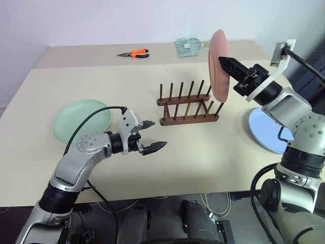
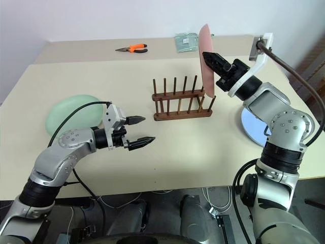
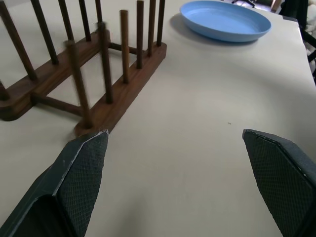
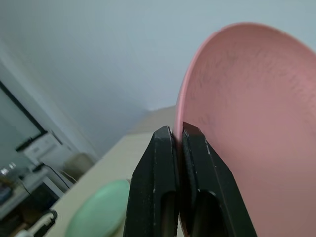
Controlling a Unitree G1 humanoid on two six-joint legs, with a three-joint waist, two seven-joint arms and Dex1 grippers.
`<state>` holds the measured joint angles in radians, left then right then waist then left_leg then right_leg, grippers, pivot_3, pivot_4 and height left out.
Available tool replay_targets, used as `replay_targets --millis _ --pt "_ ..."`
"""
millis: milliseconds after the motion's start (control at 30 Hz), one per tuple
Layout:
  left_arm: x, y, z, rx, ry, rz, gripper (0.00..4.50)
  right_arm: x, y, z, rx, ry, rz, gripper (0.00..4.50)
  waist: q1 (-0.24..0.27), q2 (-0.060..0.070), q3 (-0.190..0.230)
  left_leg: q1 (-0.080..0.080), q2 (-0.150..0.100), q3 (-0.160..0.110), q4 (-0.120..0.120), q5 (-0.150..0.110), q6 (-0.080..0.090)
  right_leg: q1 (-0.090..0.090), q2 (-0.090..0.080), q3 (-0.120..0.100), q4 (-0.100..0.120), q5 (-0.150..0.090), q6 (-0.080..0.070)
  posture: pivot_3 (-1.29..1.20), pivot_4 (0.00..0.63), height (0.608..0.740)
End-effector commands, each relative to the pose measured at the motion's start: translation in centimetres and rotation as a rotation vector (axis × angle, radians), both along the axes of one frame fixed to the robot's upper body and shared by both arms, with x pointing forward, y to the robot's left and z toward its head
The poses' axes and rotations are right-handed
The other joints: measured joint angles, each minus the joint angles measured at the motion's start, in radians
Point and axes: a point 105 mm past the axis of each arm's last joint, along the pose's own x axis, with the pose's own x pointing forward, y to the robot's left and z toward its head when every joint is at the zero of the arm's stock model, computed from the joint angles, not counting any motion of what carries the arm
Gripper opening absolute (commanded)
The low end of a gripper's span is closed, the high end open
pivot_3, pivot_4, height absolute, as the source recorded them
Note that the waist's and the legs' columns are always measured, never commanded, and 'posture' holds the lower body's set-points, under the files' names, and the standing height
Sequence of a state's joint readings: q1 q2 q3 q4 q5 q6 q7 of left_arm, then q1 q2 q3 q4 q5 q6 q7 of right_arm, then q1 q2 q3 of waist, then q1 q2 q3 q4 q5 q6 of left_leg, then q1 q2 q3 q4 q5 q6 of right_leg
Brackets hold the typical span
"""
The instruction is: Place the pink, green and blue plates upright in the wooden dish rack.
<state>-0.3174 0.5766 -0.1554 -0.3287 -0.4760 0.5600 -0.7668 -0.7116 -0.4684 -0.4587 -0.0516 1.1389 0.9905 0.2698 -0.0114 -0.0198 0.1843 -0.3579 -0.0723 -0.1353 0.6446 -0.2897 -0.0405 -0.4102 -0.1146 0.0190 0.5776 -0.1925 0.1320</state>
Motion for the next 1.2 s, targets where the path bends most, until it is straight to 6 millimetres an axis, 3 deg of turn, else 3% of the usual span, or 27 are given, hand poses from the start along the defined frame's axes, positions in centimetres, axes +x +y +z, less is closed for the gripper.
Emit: replay_targets --millis 33,333,467,867,1067,1167,1200 --pt "-0.2 -0.2 0.7 -0.006 -0.042 -0.013 4.46 0.2 -0.9 0.7 0.074 0.005 0.005 0.00 0.001 0.000 0.000 0.000 0.000 0.000 0.000 0.000 0.000 0.000 0.000 0.000 0.000 0.000 0.000 0.00 0.150 0.740" --pt "-0.2 -0.1 0.1 0.009 -0.039 -0.003 4.46 -2.2 0.1 3.6 0.050 -0.131 0.113 0.00 -0.003 0.001 0.001 0.000 0.000 0.001 0.000 0.000 0.000 0.000 0.000 0.000 0.000 0.001 0.001 0.00 0.150 0.740" --pt "-0.2 -0.3 0.0 0.011 -0.037 -0.009 4.46 -2.6 0.4 3.8 0.039 -0.141 0.160 0.00 0.000 0.001 0.001 0.000 0.000 0.001 0.000 0.000 0.000 0.000 0.000 0.000 0.000 0.000 0.001 0.00 0.150 0.740" --pt "-0.2 -0.5 -0.3 0.009 -0.034 -0.012 4.46 1.2 -2.5 1.6 0.097 -0.012 0.162 0.00 -0.001 0.002 0.001 0.000 0.000 0.001 0.000 0.000 0.001 0.000 0.000 0.000 0.000 0.000 0.001 0.00 0.150 0.740" --pt "-0.2 -0.4 -0.4 0.011 -0.036 -0.001 4.46 1.7 -3.1 0.3 0.111 0.038 0.200 0.00 -0.001 0.002 0.001 0.000 0.000 0.001 0.000 0.000 0.001 0.000 0.000 0.000 0.000 0.001 0.002 0.00 0.150 0.740" --pt "-0.3 -0.3 -0.5 0.014 -0.035 0.003 4.50 1.9 -3.4 0.1 0.134 0.038 0.190 0.93 -0.003 0.002 0.001 0.000 0.000 0.001 0.000 0.000 0.001 0.000 0.000 0.000 0.000 0.001 0.002 0.00 0.150 0.740" --pt "-0.3 -0.3 -0.5 0.015 -0.035 0.004 4.50 2.0 -3.4 0.0 0.138 0.044 0.181 1.46 -0.003 0.002 0.001 0.000 0.000 0.001 0.000 0.000 0.001 0.000 0.000 0.000 0.000 0.001 0.002 0.00 0.150 0.740"
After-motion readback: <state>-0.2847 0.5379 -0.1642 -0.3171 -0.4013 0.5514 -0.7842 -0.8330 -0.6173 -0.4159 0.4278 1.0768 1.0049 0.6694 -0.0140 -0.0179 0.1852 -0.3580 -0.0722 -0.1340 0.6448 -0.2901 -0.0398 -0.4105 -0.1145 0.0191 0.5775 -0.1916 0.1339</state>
